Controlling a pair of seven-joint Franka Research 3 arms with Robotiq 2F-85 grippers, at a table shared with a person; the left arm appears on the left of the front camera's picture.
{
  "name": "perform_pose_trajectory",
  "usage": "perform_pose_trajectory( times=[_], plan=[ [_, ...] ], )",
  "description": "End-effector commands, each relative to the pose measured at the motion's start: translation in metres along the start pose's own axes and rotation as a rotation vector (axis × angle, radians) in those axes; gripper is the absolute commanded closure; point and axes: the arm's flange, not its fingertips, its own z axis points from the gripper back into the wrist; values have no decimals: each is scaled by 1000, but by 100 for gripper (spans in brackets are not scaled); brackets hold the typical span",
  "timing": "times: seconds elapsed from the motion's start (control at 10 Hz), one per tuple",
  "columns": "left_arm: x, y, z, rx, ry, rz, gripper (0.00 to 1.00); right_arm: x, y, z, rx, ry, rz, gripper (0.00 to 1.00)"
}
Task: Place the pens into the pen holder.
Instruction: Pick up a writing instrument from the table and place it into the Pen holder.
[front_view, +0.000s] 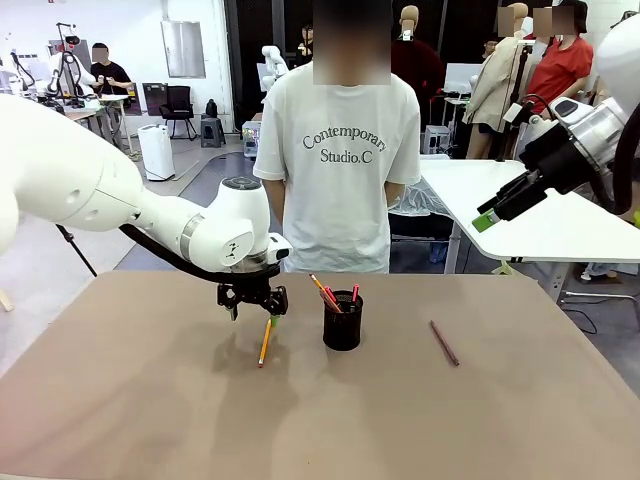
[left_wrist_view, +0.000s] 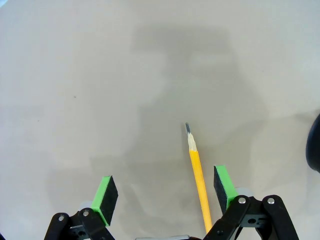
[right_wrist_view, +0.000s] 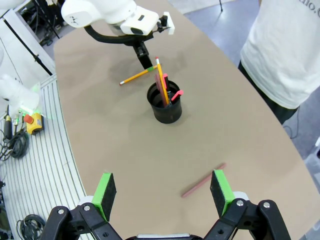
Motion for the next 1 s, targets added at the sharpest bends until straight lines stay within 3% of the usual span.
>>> perform_pose_trajectory(
  times=[0.0,0.3,0.8,0.9],
  plan=[
    [11,-7,-2,8,23,41,0,0,0,1,5,-12,7,0],
    [11,-6,-5,-6,19,-14,4,0,0,1,5,-12,7,0],
    [5,-12,1,17,35,-44,100,0,0,1,5,-12,7,0],
    [4,-15,2,15,37,-47,100,0,0,1,5,-12,7,0]
  ],
)
